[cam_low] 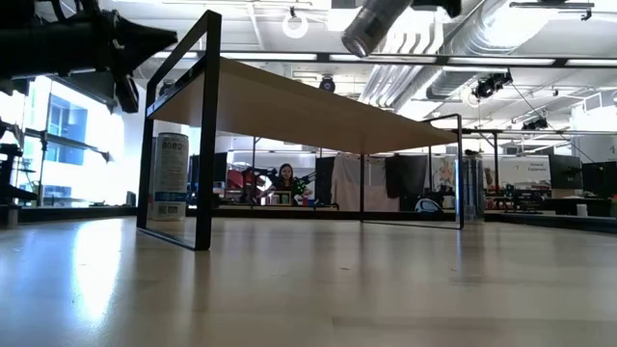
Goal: Place canned beverage on shelf
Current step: Put the top white-yellow soda can on the shelf
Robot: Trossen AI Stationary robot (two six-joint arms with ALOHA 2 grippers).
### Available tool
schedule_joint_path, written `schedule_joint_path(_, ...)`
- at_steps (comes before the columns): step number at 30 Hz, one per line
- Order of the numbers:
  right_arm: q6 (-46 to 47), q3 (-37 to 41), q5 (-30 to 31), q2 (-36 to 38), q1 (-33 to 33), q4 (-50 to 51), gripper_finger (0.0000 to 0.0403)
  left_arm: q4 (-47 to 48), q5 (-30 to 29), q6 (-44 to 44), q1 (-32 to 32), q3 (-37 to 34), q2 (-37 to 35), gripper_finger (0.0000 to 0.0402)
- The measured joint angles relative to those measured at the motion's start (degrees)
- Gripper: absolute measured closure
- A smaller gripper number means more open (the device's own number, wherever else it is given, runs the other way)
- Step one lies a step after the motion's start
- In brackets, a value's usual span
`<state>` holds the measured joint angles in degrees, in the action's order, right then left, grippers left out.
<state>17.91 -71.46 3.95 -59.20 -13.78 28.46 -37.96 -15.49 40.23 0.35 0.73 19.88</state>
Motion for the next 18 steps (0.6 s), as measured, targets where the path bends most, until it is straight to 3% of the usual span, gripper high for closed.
schedule_joint_path(13,4.30,0.02,0.01,-0.35,2.67,-2.52,0.0152,-5.69,-11.28,4.47,0.02,0.55,-0.01,0.0401)
schedule_joint_path(18,6.16,0.04,0.53,-0.45,2.65,-3.37,0.0151,-0.84,-0.85,-2.88,-0.06,9.88,2.67,0.0394)
